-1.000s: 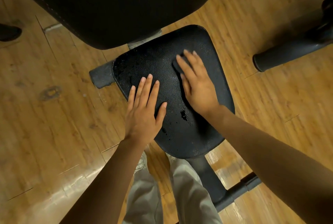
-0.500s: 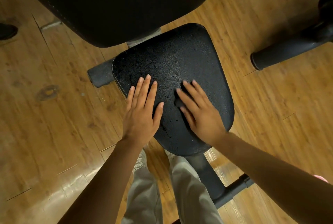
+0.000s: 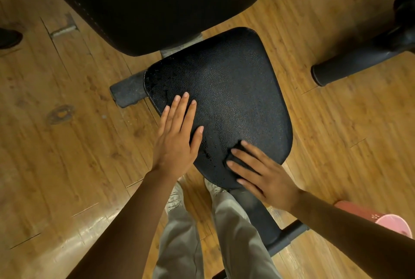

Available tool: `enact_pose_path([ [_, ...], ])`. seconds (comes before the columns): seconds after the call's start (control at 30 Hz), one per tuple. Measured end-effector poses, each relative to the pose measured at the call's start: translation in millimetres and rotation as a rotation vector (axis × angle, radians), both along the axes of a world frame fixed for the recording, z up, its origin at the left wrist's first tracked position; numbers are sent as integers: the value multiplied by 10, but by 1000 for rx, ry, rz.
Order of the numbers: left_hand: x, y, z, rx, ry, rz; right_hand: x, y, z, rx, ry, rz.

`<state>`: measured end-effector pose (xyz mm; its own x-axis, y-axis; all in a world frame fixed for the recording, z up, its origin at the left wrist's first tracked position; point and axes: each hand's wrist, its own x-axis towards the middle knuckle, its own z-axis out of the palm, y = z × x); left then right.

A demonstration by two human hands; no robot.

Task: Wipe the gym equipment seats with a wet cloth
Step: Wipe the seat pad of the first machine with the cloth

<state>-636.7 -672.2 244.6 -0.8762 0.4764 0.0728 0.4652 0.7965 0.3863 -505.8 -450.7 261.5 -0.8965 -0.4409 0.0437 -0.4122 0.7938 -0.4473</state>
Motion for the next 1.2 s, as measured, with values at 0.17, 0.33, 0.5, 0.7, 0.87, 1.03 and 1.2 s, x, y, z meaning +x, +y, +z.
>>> enact_pose_path([
  [0.17, -10, -46, 4, 22, -9, -26, -315, 3, -30, -41, 27, 74],
  [0.33, -16, -99, -12, 34, -8, -47, -1250, -129, -110, -66, 90, -173],
  [0.5, -14, -140, -14, 42, -21, -49, -1460, -320, -93, -87, 92, -428],
  [0.7, -72, -230, -20, 29, -35, -120, -225, -301, -24, -60, -8, -22],
  [0.87, -83, -276, 4, 38, -28, -151, 63, -195, -7, 18, 1, 107],
  [1.03, -59, -324, -12, 36, -15, -160, -594, -495, -32, -97, 27, -186],
  [1.2, -72, -377, -39, 40, -6, -153, -1502, -625, -30, -113, 71, -488],
])
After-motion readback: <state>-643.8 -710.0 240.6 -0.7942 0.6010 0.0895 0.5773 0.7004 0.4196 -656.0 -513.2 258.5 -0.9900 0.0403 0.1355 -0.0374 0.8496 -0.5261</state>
